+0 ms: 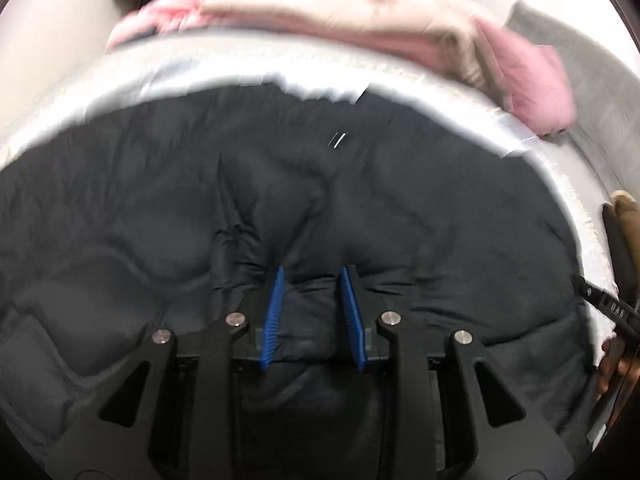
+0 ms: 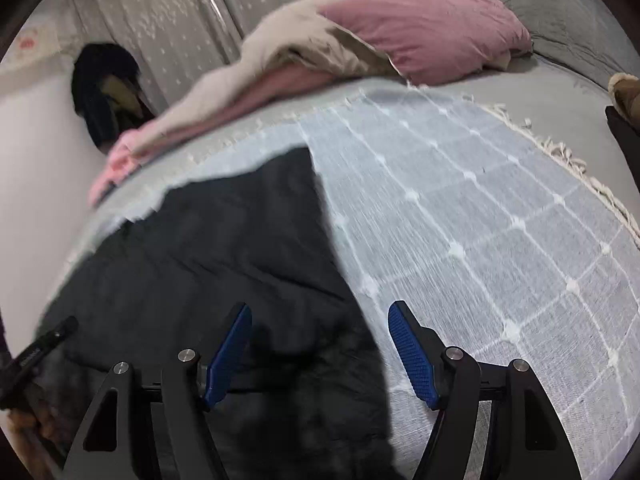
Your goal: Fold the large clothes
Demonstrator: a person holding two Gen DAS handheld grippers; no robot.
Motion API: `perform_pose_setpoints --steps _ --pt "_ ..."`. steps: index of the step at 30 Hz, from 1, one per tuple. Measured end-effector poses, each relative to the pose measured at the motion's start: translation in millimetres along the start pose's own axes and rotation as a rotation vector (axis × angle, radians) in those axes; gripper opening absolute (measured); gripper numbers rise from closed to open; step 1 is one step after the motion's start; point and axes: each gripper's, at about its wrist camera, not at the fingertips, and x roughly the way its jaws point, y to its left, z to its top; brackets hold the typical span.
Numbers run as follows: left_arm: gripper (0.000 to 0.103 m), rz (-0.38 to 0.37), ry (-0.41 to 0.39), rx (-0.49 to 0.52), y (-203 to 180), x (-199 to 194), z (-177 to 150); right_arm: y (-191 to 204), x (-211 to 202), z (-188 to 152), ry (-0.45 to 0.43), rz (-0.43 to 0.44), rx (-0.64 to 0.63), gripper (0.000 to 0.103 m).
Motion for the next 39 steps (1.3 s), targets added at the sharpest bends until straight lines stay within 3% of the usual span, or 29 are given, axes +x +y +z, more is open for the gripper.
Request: perform_pose_setpoints --steps 3,5,7,8,12,16,22,29,36,39 --pt "0.033 -0.021 0.002 -0.061 6 -11 2 -11 -1 0 0.011 0.001 0.047 0.071" --pt "0.048 -0.039 0.004 -0.062 4 -24 1 -13 -14 3 0.002 0.014 0.081 0.072" --pt "0.084 -0.055 -0.018 -0.060 3 -44 1 -13 -26 4 0.003 0.081 0.123 0.072" --pt "0.086 -0.057 -0.047 -0.060 5 -59 -2 -11 -31 5 0.012 0.091 0.132 0.072" --pt "0.088 -0.055 -0.087 -0.089 20 -105 -11 5 -63 -2 0.013 0.112 0.123 0.072" --pt "0.097 -0.018 -0.095 -0.197 53 -141 -28 22 -87 -9 0.017 0.142 0.117 0.074" --pt "0.100 0.068 -0.121 -0.370 117 -177 -61 56 -120 -39 0.030 0.184 0.029 0.078" --pt "0.100 0.164 -0.101 -0.586 209 -173 -104 95 -140 -60 0.010 0.215 -0.099 0.084" --pt "0.100 0.154 -0.142 -0.685 288 -165 -121 115 -124 -70 0.057 0.210 -0.144 0.085" --pt "0.100 0.093 -0.178 -0.744 318 -154 -123 121 -116 -73 0.075 0.181 -0.165 0.085"
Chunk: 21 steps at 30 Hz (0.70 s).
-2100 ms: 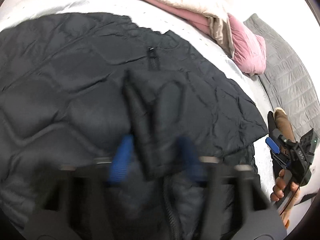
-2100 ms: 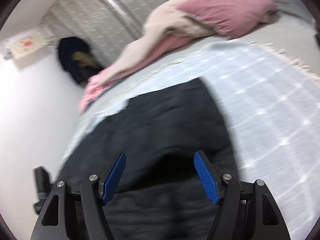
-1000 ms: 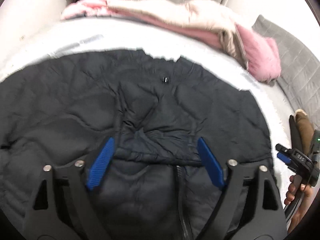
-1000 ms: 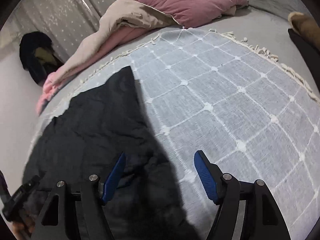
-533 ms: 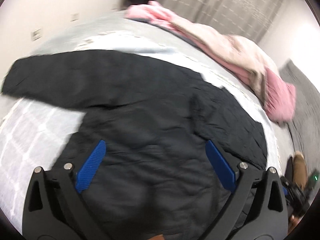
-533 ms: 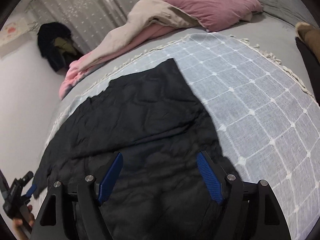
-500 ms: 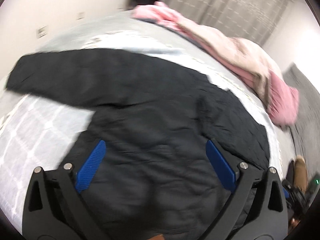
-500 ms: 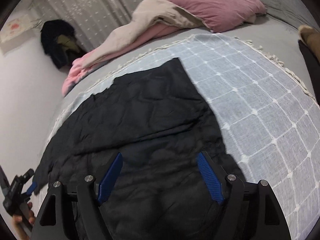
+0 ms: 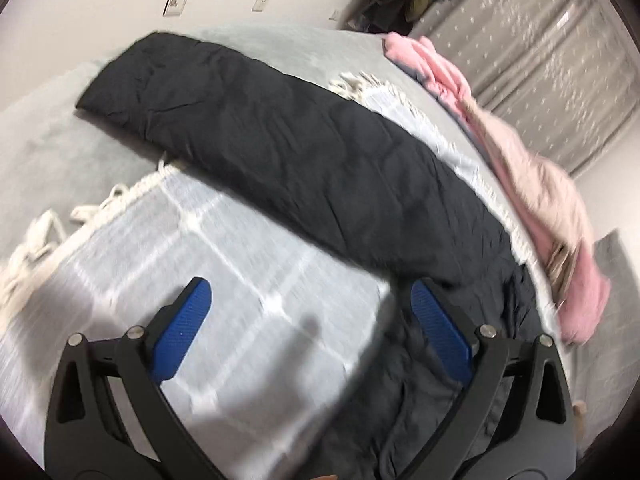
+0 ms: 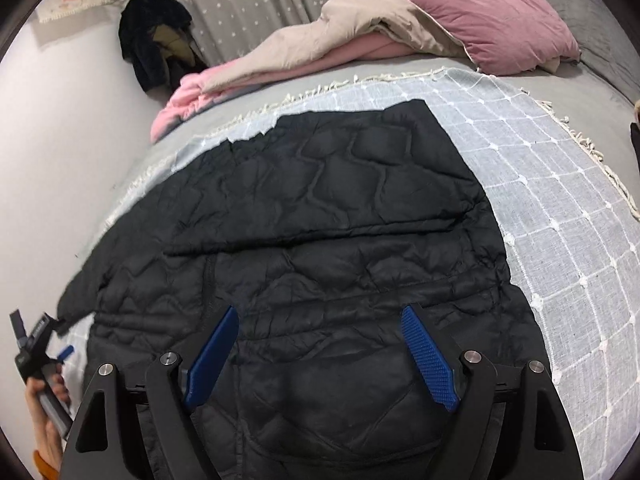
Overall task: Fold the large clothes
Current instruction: 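Open both tools and press the folded jacket flat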
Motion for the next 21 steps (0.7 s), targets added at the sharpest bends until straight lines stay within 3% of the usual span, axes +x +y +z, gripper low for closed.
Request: perform_pose_setpoints --steps 4,8,11,14,15,16,17,18,21 --pt "0.100 -0.096 -0.033 -0.134 27 13 15 5 11 -3 0.029 -0.006 -0.034 0.085" --pt "0.100 -0.152 -0.105 -0.163 31 19 30 7 23 -6 0.049 -0.026 -0.055 0.085" --pt "0.089 -0.183 -0.173 -0.190 39 23 35 7 36 -9 0.086 -0.032 -0.061 0.085" --pt "0.066 -0.173 -0.207 -0.214 45 29 40 7 42 -11 0.099 -0.038 -0.073 0.085" --pt "0.051 -0.175 -0.217 -0.217 46 30 41 8 43 -11 0.097 -0.040 -0.077 0.085" --pt "0.026 -0.178 -0.231 -0.230 48 30 41 8 44 -11 0.095 -0.040 -0.080 0.085" --pt "0.014 -0.176 -0.248 -0.248 50 29 42 7 44 -11 0.092 -0.038 -0.078 0.085" --pt "0.007 -0.192 -0.266 -0.260 48 25 42 7 44 -11 0.091 -0.037 -0.076 0.085" --pt "0.007 -0.256 -0.323 -0.243 32 5 48 5 45 -11 0.089 -0.036 -0.073 0.085"
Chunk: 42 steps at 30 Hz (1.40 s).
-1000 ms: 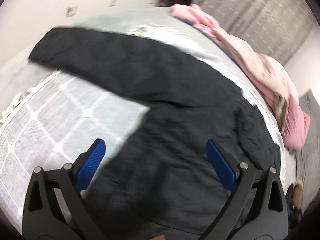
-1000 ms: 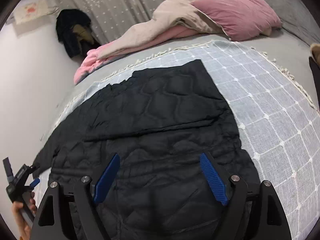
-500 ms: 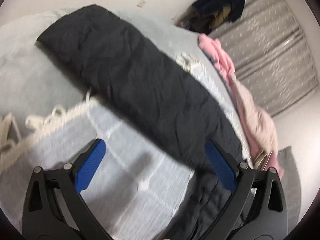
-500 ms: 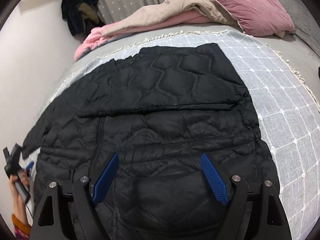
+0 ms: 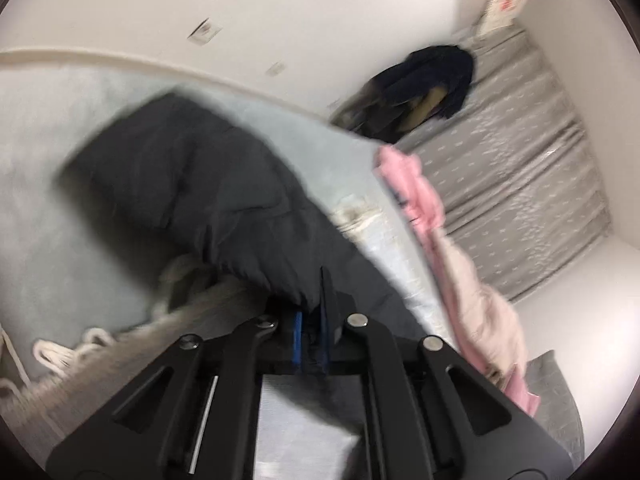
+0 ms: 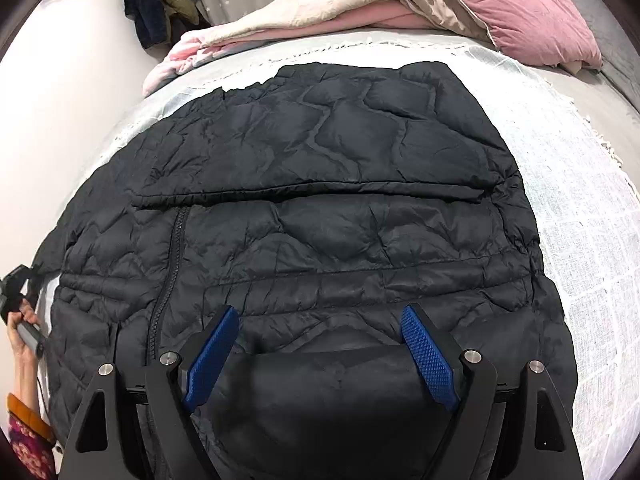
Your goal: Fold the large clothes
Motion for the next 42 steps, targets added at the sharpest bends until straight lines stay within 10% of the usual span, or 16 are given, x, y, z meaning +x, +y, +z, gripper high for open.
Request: perform_pose_setpoints --steps 12,26,30,34,42 --pt "0.006 -0.252 0.041 0.370 -167 -35 -59 -3 -10 5 -0.039 0.021 0.036 0.085" --pt "0.008 -0.132 0.543 0.994 -226 40 -252 -16 -16 11 -0.061 0.024 0.111 0.085" --pt "0.018 -0.095 0.622 0.981 -202 42 -262 -14 -19 9 -0.064 0.029 0.117 0.085" --pt "0.072 -0.150 0.650 0.859 -198 21 -243 -12 -21 5 -0.066 0.023 0.111 0.085" --pt "0.078 -0.100 0.597 1.000 -204 -25 -249 -4 -26 0 -0.072 0.042 0.117 0.085"
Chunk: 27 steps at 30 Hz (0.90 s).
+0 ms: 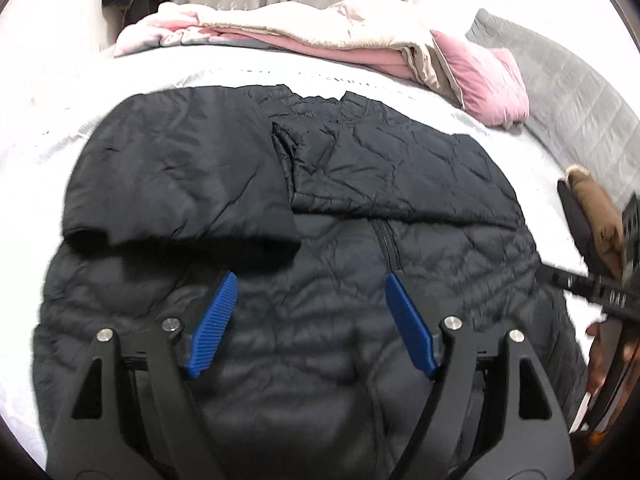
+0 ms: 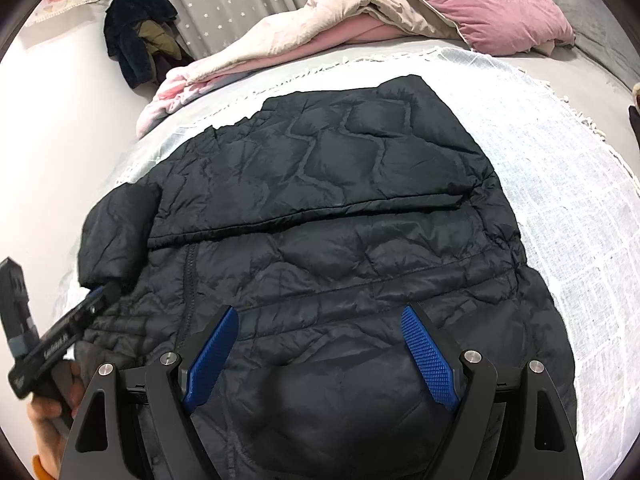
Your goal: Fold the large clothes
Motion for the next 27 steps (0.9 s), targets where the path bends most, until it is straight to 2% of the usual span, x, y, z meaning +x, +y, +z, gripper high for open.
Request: perform_pose_setpoints --steps 3,4,7,12,17,20,27 --pt "0.082 0.029 -0.005 0.045 -8 -6 1 6 -4 0 -0.011 0.010 -0.012 0.085" --pt "0.082 0.061 -0.012 0.052 -6 -11 2 7 -4 1 -0.013 0.012 -0.014 0.085" --pt "0.085 0.107 -0.026 0.038 1 -22 6 13 -3 0 -0.017 0.007 -0.020 0.085" --pt "0.092 0.132 -0.056 -0.049 26 -29 4 28 3 -1 -0.018 0.001 -0.051 0.085" --pt "0.092 0.172 -0.031 -0.130 58 -29 0 51 9 -2 -0.012 0.026 -0.105 0.085" --pt "0.092 0.169 -0.046 -0.213 81 -34 -4 69 11 -2 -0.006 0.049 -0.151 0.085" --pt "0.092 0.284 -0.077 -0.324 137 -45 -5 121 19 11 -0.018 0.109 -0.244 0.085"
